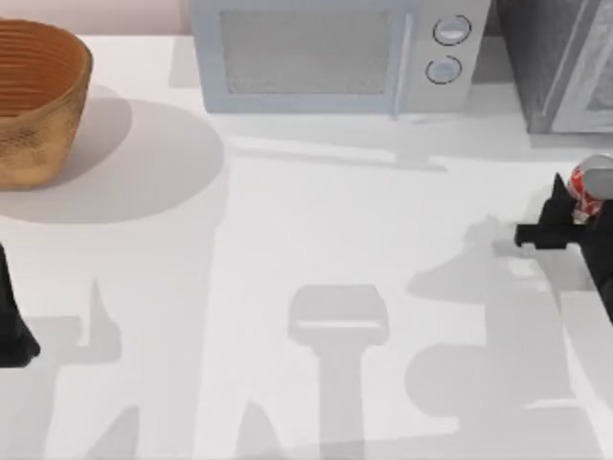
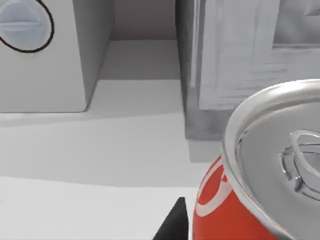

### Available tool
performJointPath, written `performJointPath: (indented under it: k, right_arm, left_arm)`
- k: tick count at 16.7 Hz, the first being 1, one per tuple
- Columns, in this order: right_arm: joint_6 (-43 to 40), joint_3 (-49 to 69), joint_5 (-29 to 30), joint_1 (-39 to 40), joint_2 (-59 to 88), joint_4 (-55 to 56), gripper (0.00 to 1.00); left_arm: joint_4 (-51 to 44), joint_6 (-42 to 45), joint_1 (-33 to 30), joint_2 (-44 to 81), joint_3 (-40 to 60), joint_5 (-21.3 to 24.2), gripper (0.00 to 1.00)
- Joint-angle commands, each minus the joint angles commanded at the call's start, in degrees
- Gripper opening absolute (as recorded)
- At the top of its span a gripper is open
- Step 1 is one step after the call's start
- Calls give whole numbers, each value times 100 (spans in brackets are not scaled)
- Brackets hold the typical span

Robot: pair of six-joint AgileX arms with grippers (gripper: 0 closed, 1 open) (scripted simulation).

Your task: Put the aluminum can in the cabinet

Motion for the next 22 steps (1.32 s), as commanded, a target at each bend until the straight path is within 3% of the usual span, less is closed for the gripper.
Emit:
performJointPath:
  k: [14,22]
  right_arm:
    - [3,405,-38,0,-3586,-4153,0]
    - [16,434,-41,-1,-3898,-4526,0]
  left_arm:
    - [0,0,0,0,0,0,100]
    - [0,0,0,0,0,0,100]
